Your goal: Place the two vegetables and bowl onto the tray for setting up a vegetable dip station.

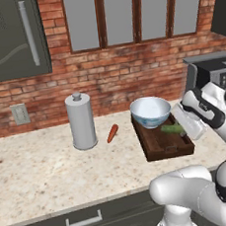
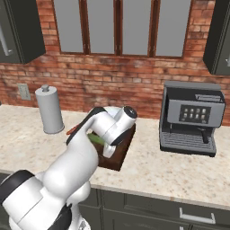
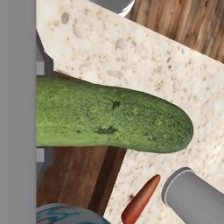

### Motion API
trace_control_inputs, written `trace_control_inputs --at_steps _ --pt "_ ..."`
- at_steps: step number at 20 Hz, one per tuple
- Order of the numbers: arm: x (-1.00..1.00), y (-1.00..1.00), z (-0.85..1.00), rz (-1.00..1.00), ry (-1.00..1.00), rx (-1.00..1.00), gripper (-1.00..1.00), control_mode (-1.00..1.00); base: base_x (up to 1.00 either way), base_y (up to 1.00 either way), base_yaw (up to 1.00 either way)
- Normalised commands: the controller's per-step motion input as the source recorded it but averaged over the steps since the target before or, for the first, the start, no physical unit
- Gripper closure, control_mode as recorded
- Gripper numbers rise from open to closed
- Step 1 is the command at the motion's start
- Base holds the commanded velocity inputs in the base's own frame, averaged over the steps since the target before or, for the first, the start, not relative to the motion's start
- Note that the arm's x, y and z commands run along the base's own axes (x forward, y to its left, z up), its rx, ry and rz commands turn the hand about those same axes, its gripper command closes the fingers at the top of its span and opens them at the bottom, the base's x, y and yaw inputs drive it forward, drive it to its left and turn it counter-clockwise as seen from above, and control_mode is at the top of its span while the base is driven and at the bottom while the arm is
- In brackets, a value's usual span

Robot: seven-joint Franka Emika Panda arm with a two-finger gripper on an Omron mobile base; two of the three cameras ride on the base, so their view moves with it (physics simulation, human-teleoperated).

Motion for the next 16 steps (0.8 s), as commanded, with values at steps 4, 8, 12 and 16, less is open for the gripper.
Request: trace_control_inputs --at_steps 4,8,12,16 --pt "0.11 0.00 -0.07 0.03 0.00 0.01 1.00 -1.00 0.00 0.00 0.00" --pt "0.05 0.02 -0.10 0.04 0.00 0.04 1.00 -1.00 0.00 0.00 0.00" --pt "0.01 0.01 -0.11 0.04 0.00 0.04 1.00 -1.00 0.00 0.00 0.00" --pt "0.05 0.00 -0.09 0.03 0.00 0.03 1.00 -1.00 0.00 0.00 0.00"
